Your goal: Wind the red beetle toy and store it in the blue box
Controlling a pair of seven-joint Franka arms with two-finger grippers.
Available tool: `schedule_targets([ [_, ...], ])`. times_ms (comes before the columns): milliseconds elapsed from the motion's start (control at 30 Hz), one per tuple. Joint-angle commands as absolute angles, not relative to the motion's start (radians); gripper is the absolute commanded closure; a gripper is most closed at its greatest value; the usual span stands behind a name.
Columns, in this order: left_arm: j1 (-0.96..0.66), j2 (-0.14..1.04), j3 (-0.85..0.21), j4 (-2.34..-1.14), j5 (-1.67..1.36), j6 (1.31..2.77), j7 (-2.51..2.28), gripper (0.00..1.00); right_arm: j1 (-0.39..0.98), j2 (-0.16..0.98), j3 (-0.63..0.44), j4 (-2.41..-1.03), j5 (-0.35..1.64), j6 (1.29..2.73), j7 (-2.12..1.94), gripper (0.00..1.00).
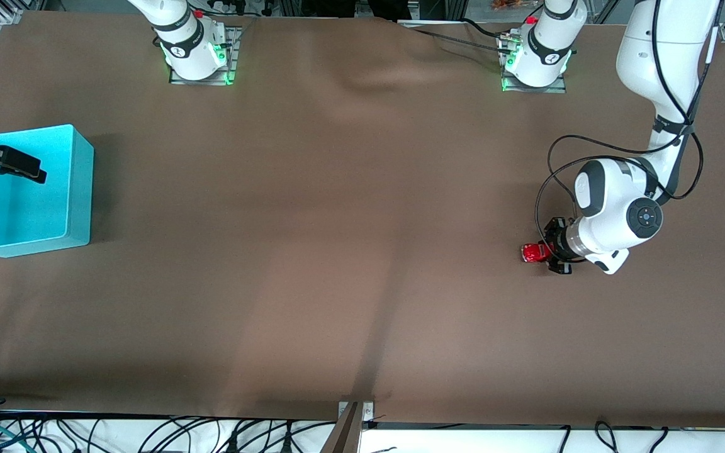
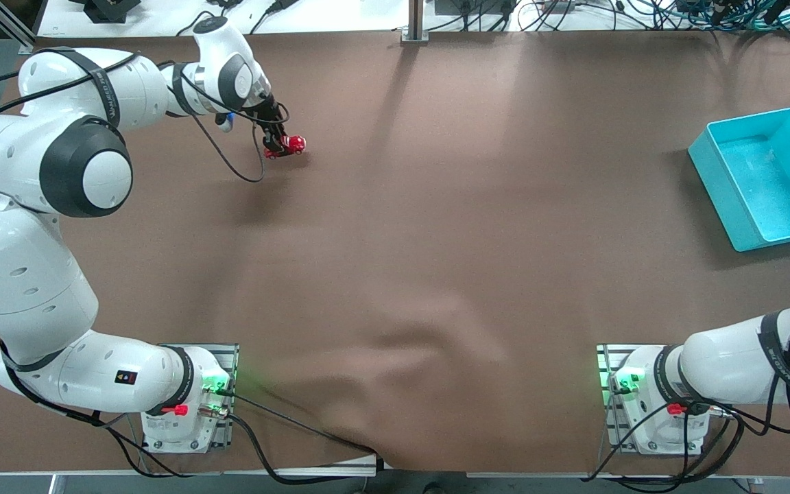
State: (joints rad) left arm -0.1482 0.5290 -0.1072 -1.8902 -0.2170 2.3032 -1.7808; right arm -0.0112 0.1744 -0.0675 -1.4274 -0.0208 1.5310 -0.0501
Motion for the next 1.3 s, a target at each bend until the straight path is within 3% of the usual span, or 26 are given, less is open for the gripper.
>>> schedule_targets([
  [0,-0.149,0.564,-0.135,-1.882,-0.164,2.301,-1.847,1.0,-0.02,0.166,-0.057,-1.434,-0.025,1.539,-0.046,0.0],
  [933,-0.114,0.658,-0.132,-1.896,-0.026,2.421,-1.841,1.0,-0.02,0.166,-0.057,-1.434,-0.025,1.539,-0.046,0.0],
  [1267,-0.107,0.658,-0.075,-1.902,-0.026,2.421,-1.75,1.0,-0.02,0.166,-0.057,-1.433,-0.025,1.539,-0.046,0.0],
])
